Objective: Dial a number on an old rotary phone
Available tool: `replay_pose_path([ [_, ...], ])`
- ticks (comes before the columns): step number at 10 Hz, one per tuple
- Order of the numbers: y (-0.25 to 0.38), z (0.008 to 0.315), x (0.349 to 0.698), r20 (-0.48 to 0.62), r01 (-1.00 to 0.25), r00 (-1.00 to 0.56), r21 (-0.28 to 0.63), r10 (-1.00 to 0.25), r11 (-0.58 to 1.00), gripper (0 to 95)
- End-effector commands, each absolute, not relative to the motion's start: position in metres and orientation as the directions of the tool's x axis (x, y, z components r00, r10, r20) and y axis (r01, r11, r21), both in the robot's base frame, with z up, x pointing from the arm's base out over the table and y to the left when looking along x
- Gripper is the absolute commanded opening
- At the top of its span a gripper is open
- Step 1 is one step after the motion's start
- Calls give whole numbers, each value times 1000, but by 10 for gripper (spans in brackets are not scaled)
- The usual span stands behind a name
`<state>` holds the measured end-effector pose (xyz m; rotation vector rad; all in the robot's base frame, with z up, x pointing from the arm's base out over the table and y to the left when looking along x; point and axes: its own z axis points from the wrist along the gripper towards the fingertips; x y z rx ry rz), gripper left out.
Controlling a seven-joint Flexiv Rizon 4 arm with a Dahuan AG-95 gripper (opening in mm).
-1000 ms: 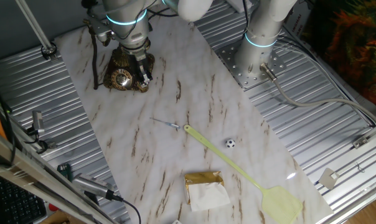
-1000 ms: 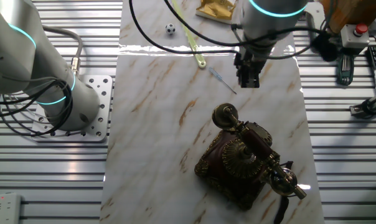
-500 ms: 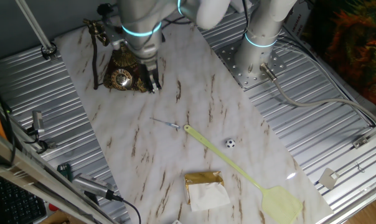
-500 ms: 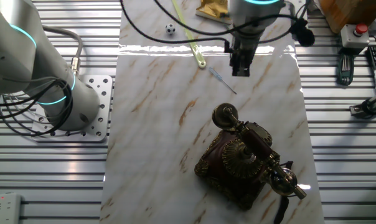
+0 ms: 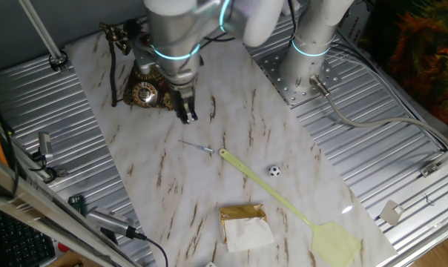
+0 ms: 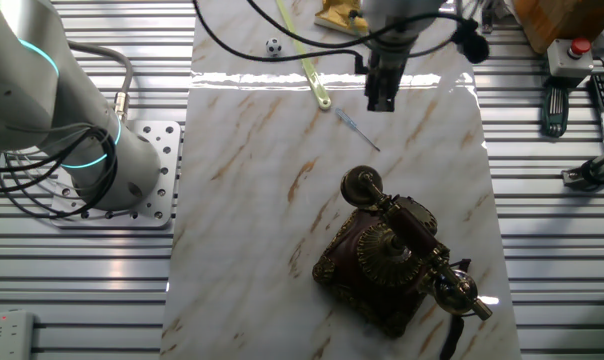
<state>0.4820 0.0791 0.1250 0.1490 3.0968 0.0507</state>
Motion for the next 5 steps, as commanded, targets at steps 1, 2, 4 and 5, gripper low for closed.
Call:
replay_pose_path([
  [1,93,113,479,-40,81,-996,40,83,996,0],
  [2,98,108,477,-42,73,-996,43,74,996,0],
  [4,109,99,475,-41,48,-998,42,50,998,0],
  [5,113,96,473,-42,36,-998,42,38,998,0],
])
